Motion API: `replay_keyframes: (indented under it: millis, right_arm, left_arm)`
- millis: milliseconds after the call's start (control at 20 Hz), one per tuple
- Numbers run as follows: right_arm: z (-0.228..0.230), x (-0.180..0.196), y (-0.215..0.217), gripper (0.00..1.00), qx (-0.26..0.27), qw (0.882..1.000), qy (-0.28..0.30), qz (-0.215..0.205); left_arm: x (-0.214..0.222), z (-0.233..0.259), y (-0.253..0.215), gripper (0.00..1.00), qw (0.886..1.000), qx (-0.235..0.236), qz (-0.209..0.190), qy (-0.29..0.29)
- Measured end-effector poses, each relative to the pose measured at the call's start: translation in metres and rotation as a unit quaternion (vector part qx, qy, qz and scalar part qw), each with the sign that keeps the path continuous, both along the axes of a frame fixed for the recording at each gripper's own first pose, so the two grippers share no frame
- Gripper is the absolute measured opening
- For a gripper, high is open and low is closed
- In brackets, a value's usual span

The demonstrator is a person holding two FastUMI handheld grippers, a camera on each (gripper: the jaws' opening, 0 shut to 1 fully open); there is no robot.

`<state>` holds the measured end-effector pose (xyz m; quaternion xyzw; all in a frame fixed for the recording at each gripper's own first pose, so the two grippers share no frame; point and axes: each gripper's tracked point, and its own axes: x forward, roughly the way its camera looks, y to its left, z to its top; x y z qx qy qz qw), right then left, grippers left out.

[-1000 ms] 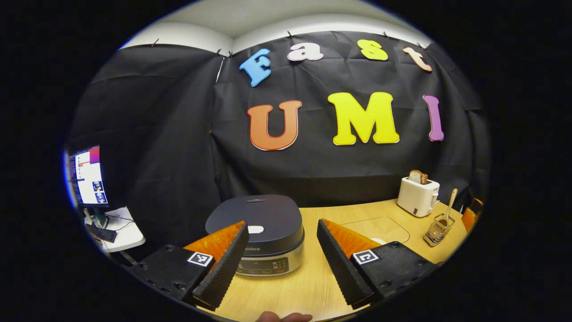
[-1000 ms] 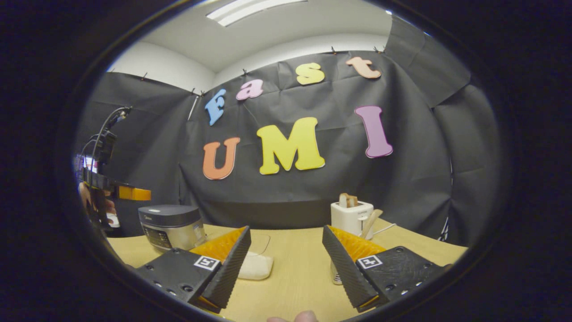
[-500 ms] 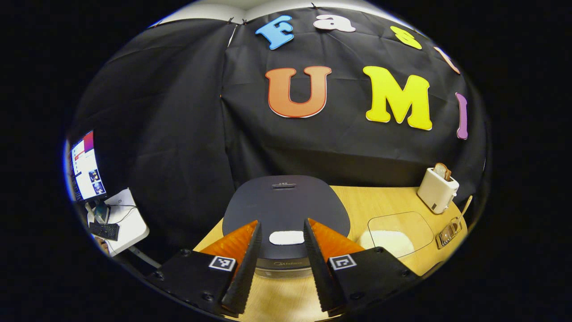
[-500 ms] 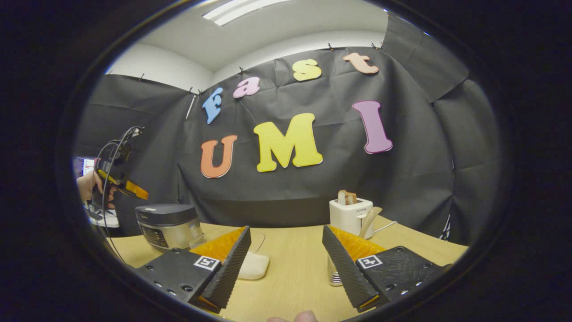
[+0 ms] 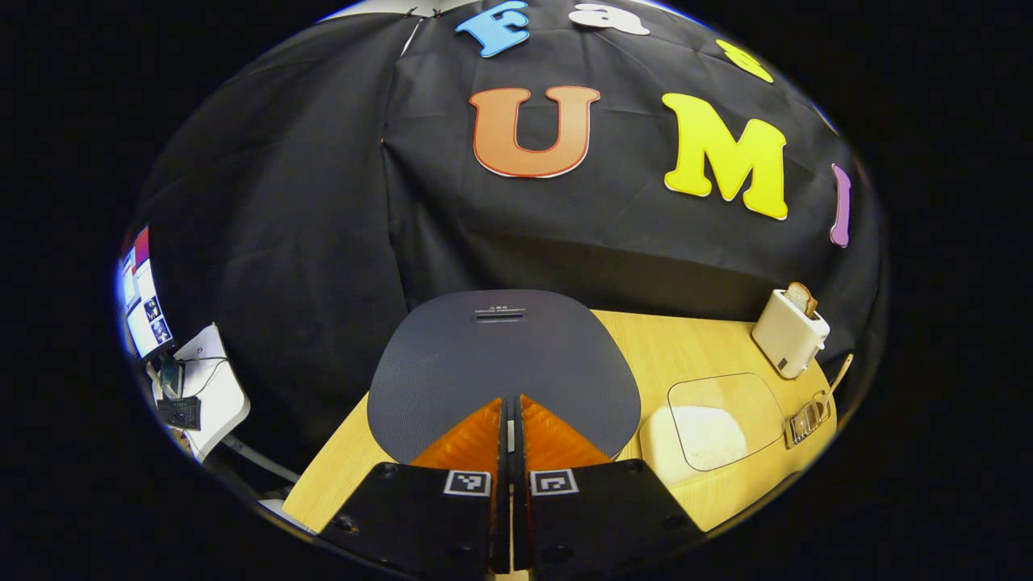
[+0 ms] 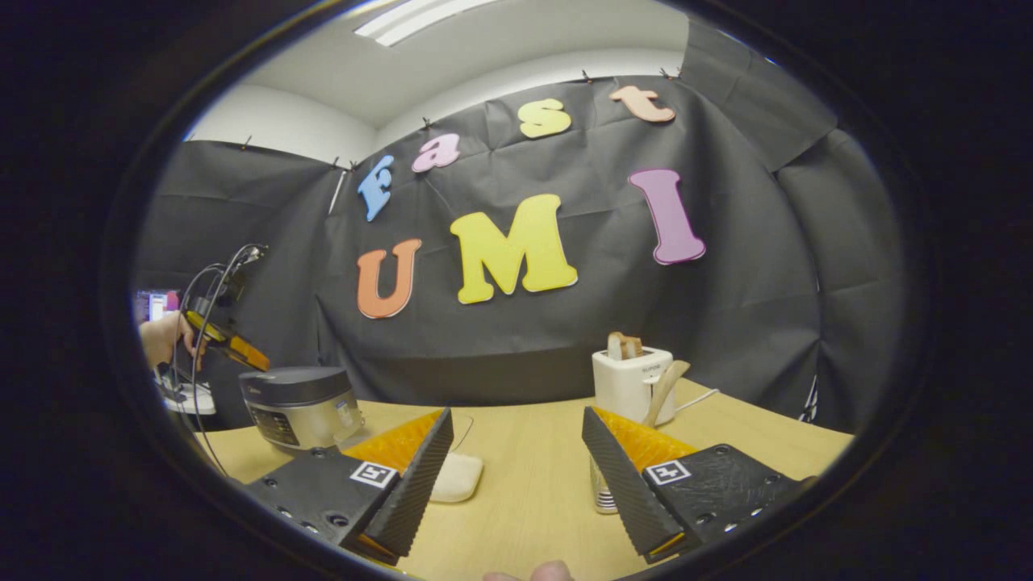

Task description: Close the left gripper, press the button to open the rice cooker; take a wooden spoon from the chopstick holder with the right hand, scoop a spoonful of rice and pour it into the rice cooker, then put the wooden spoon back into the chopstick holder.

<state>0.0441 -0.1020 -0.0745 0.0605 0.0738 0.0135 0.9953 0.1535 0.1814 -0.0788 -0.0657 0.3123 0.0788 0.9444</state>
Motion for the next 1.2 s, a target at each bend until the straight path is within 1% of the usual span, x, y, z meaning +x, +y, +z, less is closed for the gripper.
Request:
replay_keyframes:
  millis: [150, 300, 400, 450, 500, 550, 600, 650, 700, 750, 800, 850, 900, 950, 1000, 1050, 1100, 1150, 1200]
  right_arm:
    - [-0.003, 0.003, 0.001, 0.95, 0.006, 1.0, 0.002, 0.003]
    - [-0.007, 0.005, 0.005, 0.95, 0.01, 1.0, 0.004, 0.007]
    - [-0.013, 0.006, 0.005, 0.95, 0.013, 1.0, 0.008, 0.008]
    - [-0.014, 0.006, 0.005, 0.95, 0.017, 1.0, 0.011, 0.007]
    - [-0.017, 0.006, 0.006, 0.99, 0.022, 1.0, 0.013, 0.007]
    - [-0.019, 0.007, 0.008, 0.99, 0.028, 0.999, 0.015, 0.007]
    - [-0.023, 0.008, 0.011, 0.95, 0.034, 0.999, 0.02, 0.01]
    - [-0.024, 0.007, 0.015, 0.95, 0.039, 0.999, 0.024, 0.015]
    - [-0.025, 0.005, 0.017, 0.96, 0.041, 0.999, 0.026, 0.018]
    - [-0.021, 0.003, 0.017, 0.99, 0.038, 0.999, 0.023, 0.019]
    - [-0.018, 0.001, 0.015, 0.92, 0.032, 0.999, 0.017, 0.017]
    - [-0.014, 0.0, 0.012, 0.96, 0.025, 1.0, 0.011, 0.014]
    - [-0.011, -0.002, 0.009, 0.92, 0.019, 1.0, 0.006, 0.011]
    - [-0.007, -0.003, 0.006, 0.92, 0.015, 1.0, 0.001, 0.008]
    - [-0.003, -0.004, 0.003, 0.92, 0.012, 1.0, -0.003, 0.005]
    - [0.002, -0.006, 0.001, 0.95, 0.009, 1.0, -0.008, 0.003]
    - [0.006, -0.008, -0.001, 0.95, 0.004, 1.0, -0.013, 0.001]
    - [0.011, -0.008, -0.005, 0.95, -0.001, 1.0, -0.018, -0.002]
    - [0.015, -0.01, -0.007, 0.95, -0.006, 1.0, -0.022, -0.005]
  left_arm:
    - [-0.004, -0.007, -0.004, 0.03, 1.0, -0.016, -0.002, 0.013]
    - [-0.002, -0.007, -0.004, 0.03, 1.0, -0.016, -0.003, 0.01]
    - [-0.002, -0.01, -0.007, 0.03, 1.0, -0.025, 0.004, 0.007]
    - [-0.001, -0.01, -0.007, 0.03, 1.0, -0.008, -0.008, 0.002]
    - [-0.003, -0.012, -0.003, 0.03, 1.0, 0.011, -0.017, -0.001]
    - [-0.003, -0.013, -0.001, 0.03, 1.0, 0.018, -0.015, -0.003]
    - [-0.004, -0.017, 0.0, 0.03, 1.0, 0.02, -0.013, -0.001]
    - [-0.006, -0.014, -0.001, 0.03, 1.0, 0.011, -0.003, -0.015]
    - [-0.003, -0.017, -0.003, 0.04, 1.0, 0.005, -0.002, -0.01]
    - [-0.001, -0.013, -0.002, 0.03, 1.0, 0.007, -0.003, -0.017]
    - [-0.001, -0.014, -0.001, 0.03, 1.0, 0.002, 0.003, -0.015]
    - [0.001, -0.01, -0.001, 0.03, 1.0, -0.001, 0.009, -0.022]
    - [0.001, -0.008, -0.001, 0.03, 1.0, -0.005, 0.015, -0.019]
    - [0.005, -0.007, -0.005, 0.03, 0.999, -0.013, 0.01, -0.033]
    - [0.005, -0.001, -0.014, 0.0, 0.999, -0.023, 0.0, -0.043]
    - [0.008, 0.012, -0.02, 0.24, 0.998, -0.023, -0.004, -0.057]
    - [0.011, 0.025, -0.022, 0.49, 0.997, -0.011, -0.003, -0.078]
    - [0.013, 0.039, -0.014, 0.74, 0.995, 0.014, 0.004, -0.099]
    - [0.013, 0.055, -0.008, 0.89, 0.992, 0.043, 0.011, -0.122]
